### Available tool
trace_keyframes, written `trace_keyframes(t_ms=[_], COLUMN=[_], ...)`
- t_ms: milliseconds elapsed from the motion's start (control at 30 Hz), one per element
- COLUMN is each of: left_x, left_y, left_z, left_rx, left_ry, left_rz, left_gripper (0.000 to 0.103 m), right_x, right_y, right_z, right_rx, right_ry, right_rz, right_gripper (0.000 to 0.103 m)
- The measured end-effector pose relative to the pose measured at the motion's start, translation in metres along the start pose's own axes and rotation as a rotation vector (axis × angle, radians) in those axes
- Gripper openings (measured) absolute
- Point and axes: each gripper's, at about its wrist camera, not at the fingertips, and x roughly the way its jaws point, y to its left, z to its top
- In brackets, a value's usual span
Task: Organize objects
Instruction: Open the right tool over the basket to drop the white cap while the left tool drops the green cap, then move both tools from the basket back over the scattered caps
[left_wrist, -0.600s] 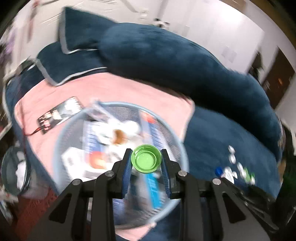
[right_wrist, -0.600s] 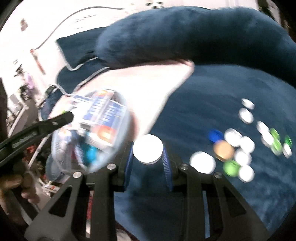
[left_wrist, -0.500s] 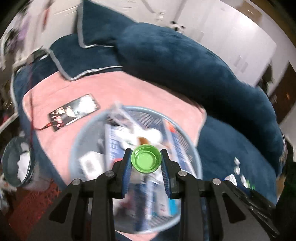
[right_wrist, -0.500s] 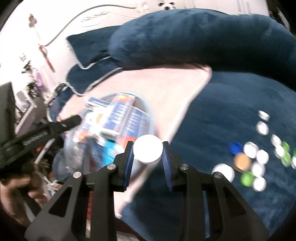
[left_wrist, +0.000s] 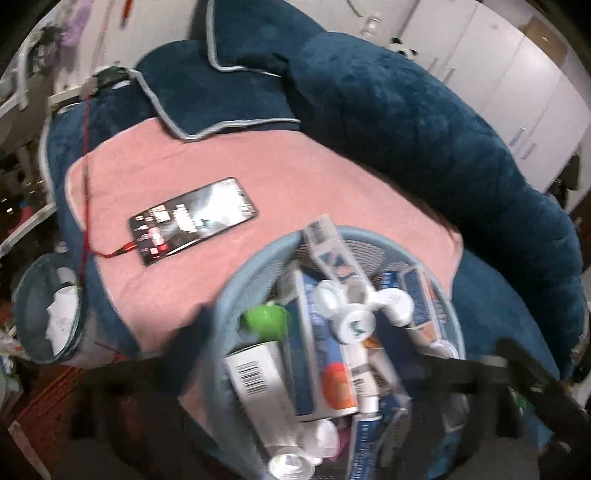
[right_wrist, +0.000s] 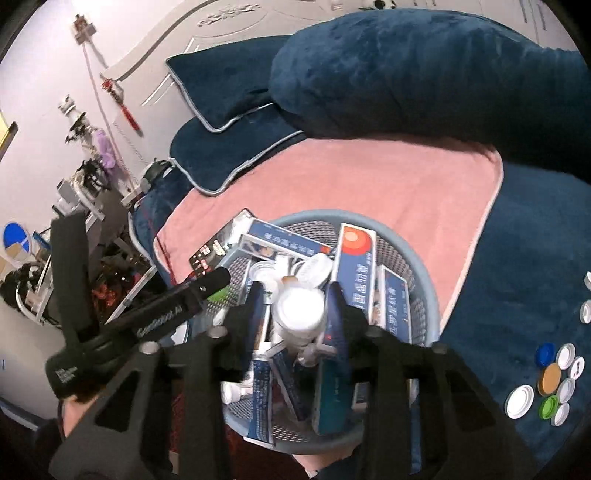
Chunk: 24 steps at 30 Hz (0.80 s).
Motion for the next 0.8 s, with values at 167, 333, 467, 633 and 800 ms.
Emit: trace_keyframes(t_ms=[167, 333, 467, 633, 800], left_x=[-0.013, -0.016, -0.017, -0.021, -0.028], left_y=[-0.011, -0.034, -0.052, -0.072, -0.100], left_z=[-0.001, -0.004, -0.009, -0.017, -0.023], left_rx=[0.044, 0.135, 0.188, 0.213, 0.252], left_ry=[-0.073, -0.072, -0.063, -0.069, -0.078], left_rz=[0.103, 0.126, 0.117, 0.093, 0.060], left_gripper=[0.102, 0.102, 0.102, 0.102, 0.102], right_x=[-0.021, -0.027, -0.032, -0.039, -0.049], right_y=[-0.019, -0.033, -0.041, -0.051, -0.066], right_z=[-0.011, -0.007, -0.006, -0.007, -0.010], right_rx=[0.049, 0.077, 0.086, 0.095, 0.119], right_ry=[-0.079, -0.073, -0.080, -0.079, -0.087], right_rz=[-0.037, -0.083, -0.112, -0.142, -0.166], right_gripper=[0.097, 0.103, 0.103, 0.103, 0.103])
